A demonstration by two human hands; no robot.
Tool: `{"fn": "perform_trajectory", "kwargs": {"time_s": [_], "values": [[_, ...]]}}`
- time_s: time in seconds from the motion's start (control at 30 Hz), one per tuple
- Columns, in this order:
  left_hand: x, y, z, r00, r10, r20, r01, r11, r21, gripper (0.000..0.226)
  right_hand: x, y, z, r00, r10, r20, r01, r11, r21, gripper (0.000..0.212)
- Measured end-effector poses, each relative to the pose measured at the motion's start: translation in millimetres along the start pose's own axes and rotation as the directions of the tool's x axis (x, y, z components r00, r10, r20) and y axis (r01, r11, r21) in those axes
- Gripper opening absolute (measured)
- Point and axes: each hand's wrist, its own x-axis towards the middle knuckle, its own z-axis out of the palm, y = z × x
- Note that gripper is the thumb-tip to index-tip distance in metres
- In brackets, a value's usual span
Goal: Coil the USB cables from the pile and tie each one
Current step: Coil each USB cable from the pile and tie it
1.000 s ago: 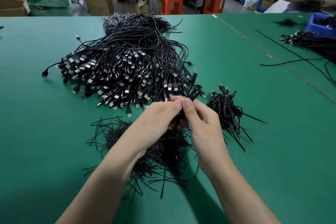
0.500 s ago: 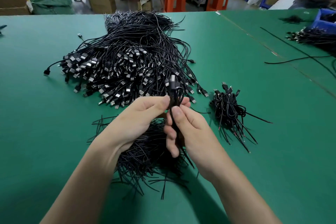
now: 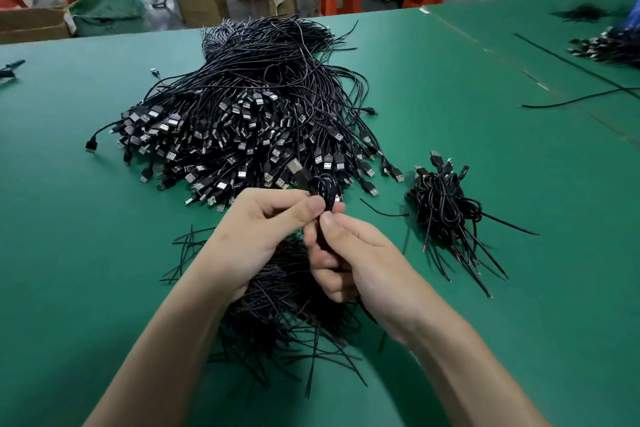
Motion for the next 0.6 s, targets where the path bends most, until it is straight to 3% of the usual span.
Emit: {"fn": "perform_trajectory", "kwargs": {"time_s": [0.13,0.27,0.4,0.5,0.6], "values": [[2,-4,-2,0.998,0.047,-0.037,-0.043,0.995,0.092,0.037,8,4,-11,0.998,0.003,0.059,-0.006,0.999,0.042,0.031],[2,-9,-6,0.993,-0.101,0.065,0.098,0.994,0.041,0.049,13,10,-23,0.978,0.036,0.206,-0.052,0.996,0.073,0.033],[3,-13,0,0.997,-0.076,0.012,0.075,0.996,0.052,0.033,15,13,-31,0.944,0.06,0.325,-0.141,0.963,0.231,0.031],[6,-13,8,0.999,-0.019,-0.048,0.023,0.996,0.091,0.034,17,13,-32,0.971,0.076,0.228,-0.119,0.977,0.178,0.032],[9,-18,13,0.989,0.025,-0.146,-0.01,0.995,0.1,0.041,19,18,-29,0.997,0.001,0.071,-0.004,0.999,0.038,0.033]]}}
